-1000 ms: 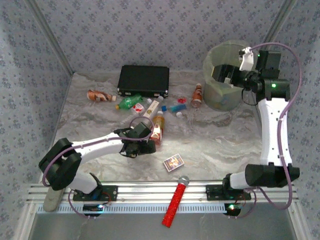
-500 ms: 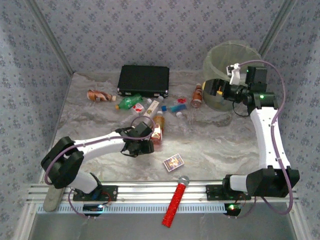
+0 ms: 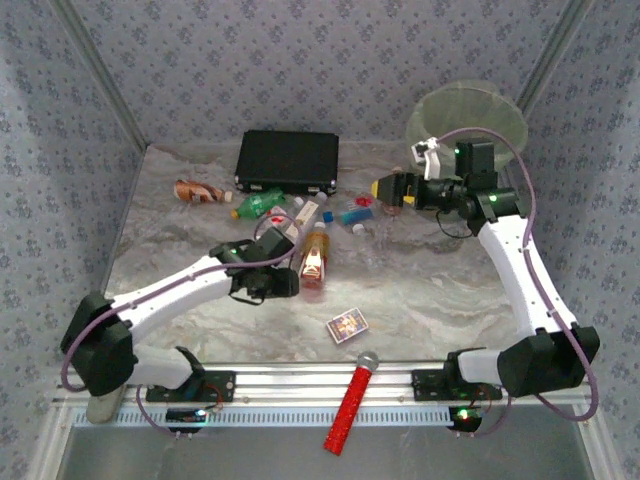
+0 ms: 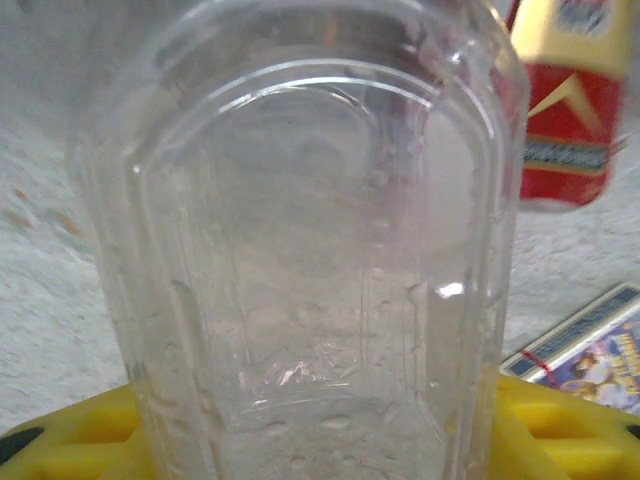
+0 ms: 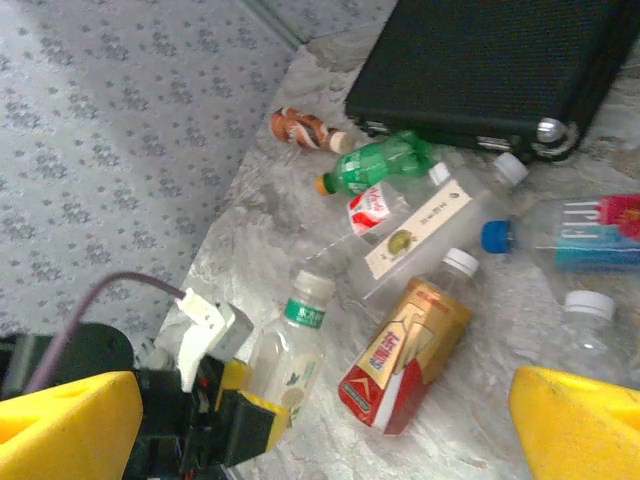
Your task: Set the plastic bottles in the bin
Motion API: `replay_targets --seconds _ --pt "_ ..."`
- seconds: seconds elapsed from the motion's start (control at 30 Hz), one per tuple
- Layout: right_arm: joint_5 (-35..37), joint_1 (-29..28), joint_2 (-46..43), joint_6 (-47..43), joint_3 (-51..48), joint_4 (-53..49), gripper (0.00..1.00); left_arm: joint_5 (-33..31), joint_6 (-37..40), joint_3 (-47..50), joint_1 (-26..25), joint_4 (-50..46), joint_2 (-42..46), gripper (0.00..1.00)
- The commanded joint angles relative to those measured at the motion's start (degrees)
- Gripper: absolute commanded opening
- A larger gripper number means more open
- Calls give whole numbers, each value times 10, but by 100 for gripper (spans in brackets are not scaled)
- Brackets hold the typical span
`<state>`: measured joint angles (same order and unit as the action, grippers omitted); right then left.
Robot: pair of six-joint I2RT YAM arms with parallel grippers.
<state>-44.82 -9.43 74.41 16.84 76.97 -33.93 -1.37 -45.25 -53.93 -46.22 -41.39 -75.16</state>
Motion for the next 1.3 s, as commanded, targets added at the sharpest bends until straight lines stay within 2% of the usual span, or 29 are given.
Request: replay_targets --seconds 0.0,0.13,0.3,0.57,0.87,1.17,1.27 --pt "6 -28 10 54 -10 58 95 -19 70 -25 18 19 44 49" --pt "6 -77 39 128 -31 132 92 44 133 -32 56 146 64 49" --pt "15 -134 77 138 -13 144 90 111 201 -61 76 243 50 47" --pt "9 -167 140 152 21 176 89 253 202 -83 79 352 3 46" --pt "3 -159 171 155 49 194 88 286 192 -79 78 376 -6 44" --pt "8 -155 178 156 53 201 67 285 188 -81 78 378 -11 43" --pt "10 -153 175 155 54 197 62 276 188 -81 78 376 -9 47"
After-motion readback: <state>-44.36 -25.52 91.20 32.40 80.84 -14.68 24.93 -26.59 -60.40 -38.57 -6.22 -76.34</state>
